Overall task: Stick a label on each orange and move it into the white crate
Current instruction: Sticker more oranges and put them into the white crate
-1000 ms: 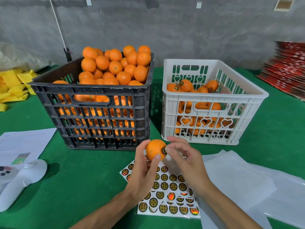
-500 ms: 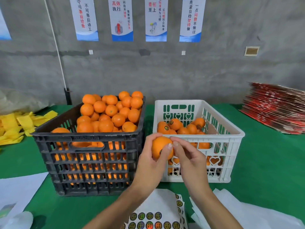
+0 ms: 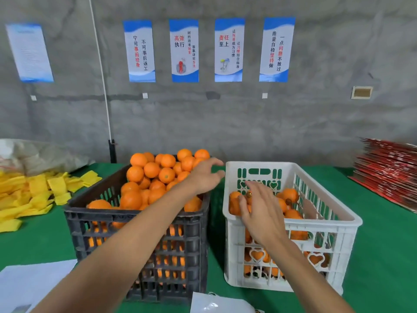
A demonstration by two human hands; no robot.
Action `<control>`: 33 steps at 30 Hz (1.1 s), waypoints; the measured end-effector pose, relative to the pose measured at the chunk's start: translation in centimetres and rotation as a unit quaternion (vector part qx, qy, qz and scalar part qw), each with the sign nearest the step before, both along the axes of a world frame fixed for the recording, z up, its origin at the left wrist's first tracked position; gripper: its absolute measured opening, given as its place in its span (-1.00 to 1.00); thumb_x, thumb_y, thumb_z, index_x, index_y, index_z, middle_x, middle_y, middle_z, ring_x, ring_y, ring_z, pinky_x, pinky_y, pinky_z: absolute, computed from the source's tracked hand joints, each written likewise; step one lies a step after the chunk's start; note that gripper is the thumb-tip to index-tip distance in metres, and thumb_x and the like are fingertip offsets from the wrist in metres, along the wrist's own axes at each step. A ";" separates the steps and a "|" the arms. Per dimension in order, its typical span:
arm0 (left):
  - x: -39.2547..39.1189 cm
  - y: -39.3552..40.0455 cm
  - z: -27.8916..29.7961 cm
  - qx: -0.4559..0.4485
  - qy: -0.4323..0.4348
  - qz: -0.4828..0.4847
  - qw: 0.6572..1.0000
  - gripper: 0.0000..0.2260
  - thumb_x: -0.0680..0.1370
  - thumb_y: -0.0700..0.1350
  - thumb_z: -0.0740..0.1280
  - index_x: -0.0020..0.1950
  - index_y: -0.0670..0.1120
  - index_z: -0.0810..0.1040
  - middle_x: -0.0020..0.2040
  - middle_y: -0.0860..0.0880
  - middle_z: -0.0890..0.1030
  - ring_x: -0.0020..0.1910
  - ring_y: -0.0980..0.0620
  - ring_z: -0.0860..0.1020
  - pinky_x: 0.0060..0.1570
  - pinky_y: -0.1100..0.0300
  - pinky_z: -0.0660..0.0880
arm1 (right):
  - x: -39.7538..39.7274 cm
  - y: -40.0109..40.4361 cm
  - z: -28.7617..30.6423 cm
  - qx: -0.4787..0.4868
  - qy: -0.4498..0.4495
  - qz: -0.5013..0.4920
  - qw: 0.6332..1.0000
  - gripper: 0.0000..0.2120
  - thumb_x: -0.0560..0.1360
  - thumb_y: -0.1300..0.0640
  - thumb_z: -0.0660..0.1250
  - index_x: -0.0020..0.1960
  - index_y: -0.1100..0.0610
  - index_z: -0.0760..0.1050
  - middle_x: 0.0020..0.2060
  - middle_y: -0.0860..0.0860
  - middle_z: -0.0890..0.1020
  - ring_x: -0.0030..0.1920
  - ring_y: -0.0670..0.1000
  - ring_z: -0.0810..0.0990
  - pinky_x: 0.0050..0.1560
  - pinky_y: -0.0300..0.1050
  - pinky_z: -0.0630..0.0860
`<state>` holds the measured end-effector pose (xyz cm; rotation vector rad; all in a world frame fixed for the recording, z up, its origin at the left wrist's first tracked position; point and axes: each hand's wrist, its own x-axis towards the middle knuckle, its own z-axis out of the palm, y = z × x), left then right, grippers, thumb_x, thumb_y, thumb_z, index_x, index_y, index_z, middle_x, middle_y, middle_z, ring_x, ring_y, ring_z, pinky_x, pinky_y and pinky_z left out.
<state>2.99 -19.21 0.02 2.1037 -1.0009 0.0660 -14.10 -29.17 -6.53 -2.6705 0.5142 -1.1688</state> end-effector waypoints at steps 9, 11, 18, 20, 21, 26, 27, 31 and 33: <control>11.0 -2.1 0.6 0.239 -0.103 0.011 0.965 -0.25 0.59 -0.39 0.19 0.71 0.10 0.11 0.72 -0.11 -0.08 0.68 -0.17 0.09 0.13 0.04 0.50 | 2.2 -0.5 -2.1 -0.031 0.046 -0.079 0.995 -0.58 0.67 -0.05 0.16 0.44 0.11 0.48 0.31 0.03 0.60 0.32 0.07 0.55 0.27 0.03 0.53; 12.0 -3.4 0.4 0.273 -0.092 0.004 0.958 -0.28 0.60 -0.37 0.20 0.69 0.10 0.14 0.72 -0.11 -0.12 0.70 -0.11 -0.02 0.20 0.05 0.48 | 2.3 -0.7 -2.3 -0.035 0.041 -0.078 0.996 -0.55 0.67 -0.06 0.10 0.46 0.10 0.46 0.31 0.02 0.60 0.33 0.05 0.55 0.27 0.01 0.54; 11.4 -4.1 0.1 0.170 -0.126 0.052 0.976 -0.61 0.63 -0.25 0.33 0.43 0.05 0.54 0.45 -0.18 0.36 0.32 -0.25 0.50 0.13 0.06 0.48 | 2.5 -0.8 -2.5 -0.037 0.056 -0.080 0.994 -0.48 0.68 -0.09 -0.04 0.55 0.07 0.35 0.38 -0.01 0.55 0.38 0.02 0.49 0.33 0.01 0.48; 9.4 -2.9 1.0 0.091 -0.135 0.048 0.986 -0.63 0.63 -0.19 0.38 0.42 0.07 0.53 0.41 -0.16 0.41 0.37 -0.23 0.48 0.27 0.05 0.46 | 2.3 -1.1 -2.4 -0.039 0.069 -0.067 0.995 -0.48 0.70 -0.11 -0.09 0.60 0.04 0.22 0.45 -0.04 0.46 0.45 -0.01 0.40 0.40 -0.03 0.38; 7.8 -2.0 1.4 0.043 -0.136 0.039 0.989 -0.63 0.62 -0.14 0.40 0.42 0.11 0.51 0.38 -0.13 0.42 0.35 -0.20 0.50 0.32 0.01 0.47 | 2.1 -1.1 -2.2 -0.042 0.061 -0.054 0.996 -0.48 0.70 -0.11 -0.07 0.61 0.03 0.17 0.47 -0.04 0.44 0.45 -0.02 0.38 0.42 -0.05 0.35; -4.5 4.7 0.5 -0.220 -0.062 -0.115 0.967 -0.58 0.49 0.10 0.53 0.28 0.34 0.47 0.27 0.06 0.47 -0.03 -0.07 0.71 -0.01 -0.03 0.67 | -0.4 1.1 -0.2 0.105 -0.076 0.155 0.979 -0.27 0.63 -0.22 0.25 0.66 -0.03 0.00 0.57 -0.08 0.29 0.53 -0.07 0.29 0.49 -0.09 0.30; -6.7 6.0 -0.4 -0.244 -0.063 -0.147 0.957 -0.55 0.48 0.09 0.54 0.31 0.29 0.48 0.31 0.07 0.48 0.03 -0.10 0.71 -0.03 0.03 0.67 | -0.9 2.0 0.0 0.120 -0.106 0.190 0.969 -0.22 0.60 -0.24 0.31 0.65 -0.07 -0.02 0.57 -0.12 0.27 0.53 -0.10 0.30 0.46 -0.07 0.37; -13.2 9.1 -6.1 -0.261 -0.028 -0.200 0.944 -0.54 0.53 -0.01 0.53 0.37 0.20 0.46 0.34 0.01 0.49 0.19 -0.15 0.63 0.09 0.01 0.64 | -3.6 5.1 -1.3 0.107 -0.151 0.240 0.953 -0.21 0.46 -0.25 0.46 0.56 -0.17 0.15 0.37 -0.38 0.36 0.33 -0.13 0.49 0.21 -0.13 0.55; -14.6 9.6 -9.4 -0.254 0.006 -0.182 0.950 -0.51 0.55 -0.02 0.52 0.42 0.17 0.43 0.38 0.04 0.46 0.29 -0.14 0.57 0.17 -0.08 0.62 | -4.6 5.5 -3.3 0.080 -0.121 0.225 0.964 -0.24 0.45 -0.24 0.50 0.53 -0.09 0.25 0.36 -0.22 0.44 0.28 -0.08 0.52 0.16 -0.12 0.55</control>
